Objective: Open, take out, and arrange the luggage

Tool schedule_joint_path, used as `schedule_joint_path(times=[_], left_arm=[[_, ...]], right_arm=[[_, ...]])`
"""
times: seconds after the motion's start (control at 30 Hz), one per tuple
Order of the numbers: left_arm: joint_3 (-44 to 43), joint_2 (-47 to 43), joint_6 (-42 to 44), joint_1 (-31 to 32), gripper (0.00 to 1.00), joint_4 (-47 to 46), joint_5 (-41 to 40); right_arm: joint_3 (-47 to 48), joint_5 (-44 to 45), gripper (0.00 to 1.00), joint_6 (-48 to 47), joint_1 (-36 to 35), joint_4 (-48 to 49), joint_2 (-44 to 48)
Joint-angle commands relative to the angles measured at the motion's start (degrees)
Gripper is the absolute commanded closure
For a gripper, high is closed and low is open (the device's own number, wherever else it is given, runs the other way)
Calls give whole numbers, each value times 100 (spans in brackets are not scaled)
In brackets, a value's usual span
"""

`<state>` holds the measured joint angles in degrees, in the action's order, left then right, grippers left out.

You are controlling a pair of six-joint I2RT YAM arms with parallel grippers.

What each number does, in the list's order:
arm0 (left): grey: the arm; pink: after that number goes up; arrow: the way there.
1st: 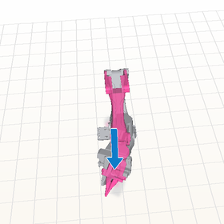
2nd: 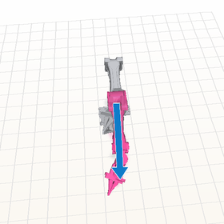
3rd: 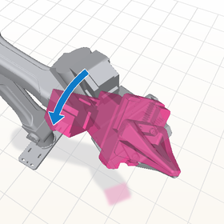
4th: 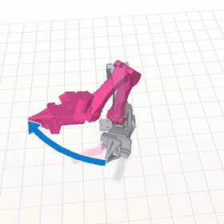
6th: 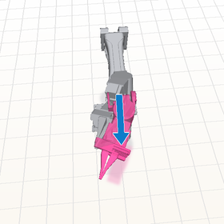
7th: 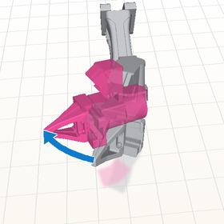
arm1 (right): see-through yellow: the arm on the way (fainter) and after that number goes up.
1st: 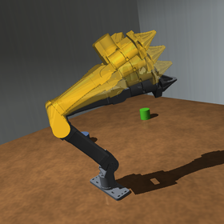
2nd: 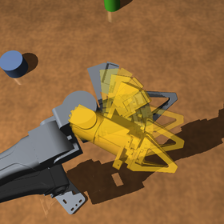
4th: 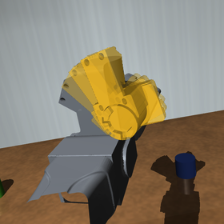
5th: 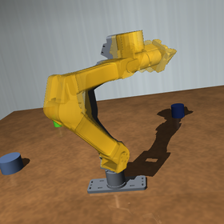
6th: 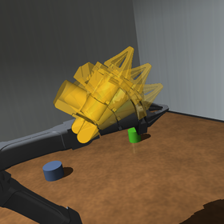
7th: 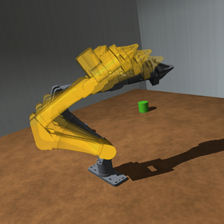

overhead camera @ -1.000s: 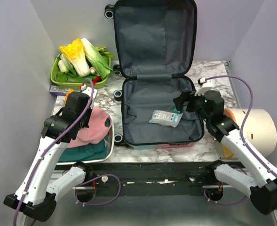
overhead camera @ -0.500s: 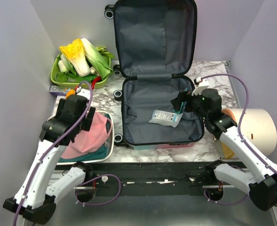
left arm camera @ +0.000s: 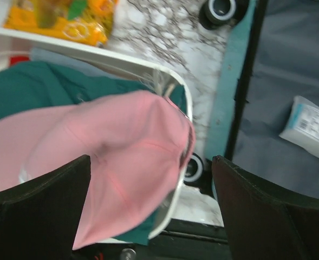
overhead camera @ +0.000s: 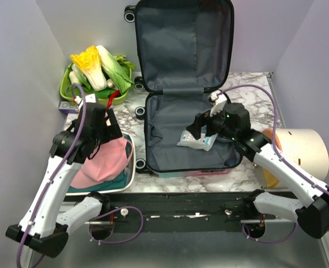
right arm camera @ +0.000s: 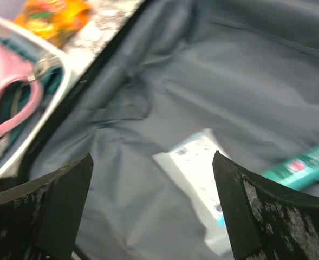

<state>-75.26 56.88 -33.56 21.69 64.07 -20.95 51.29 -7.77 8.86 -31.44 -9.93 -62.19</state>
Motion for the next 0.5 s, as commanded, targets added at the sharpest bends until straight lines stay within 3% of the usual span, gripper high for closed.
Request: schedule_joint_path(times=[0.0, 0.1, 0.27, 0.47], left_arm=[[250, -485, -1186, -7, 1, -29, 579], [91, -406, -1574, -7, 1, 938, -57], [424, -625, -2144, 10, 2, 1466, -32], [934, -960, -2427, 28, 23, 1276, 143]], right_arm=[[391, -936, 1, 62, -738, 245, -363], [619, -1156, 1, 343, -1257, 545, -784], [1234, -1086, 3, 476, -1839, 695, -1662], [1314, -603, 3, 529, -1980, 686, -2007]])
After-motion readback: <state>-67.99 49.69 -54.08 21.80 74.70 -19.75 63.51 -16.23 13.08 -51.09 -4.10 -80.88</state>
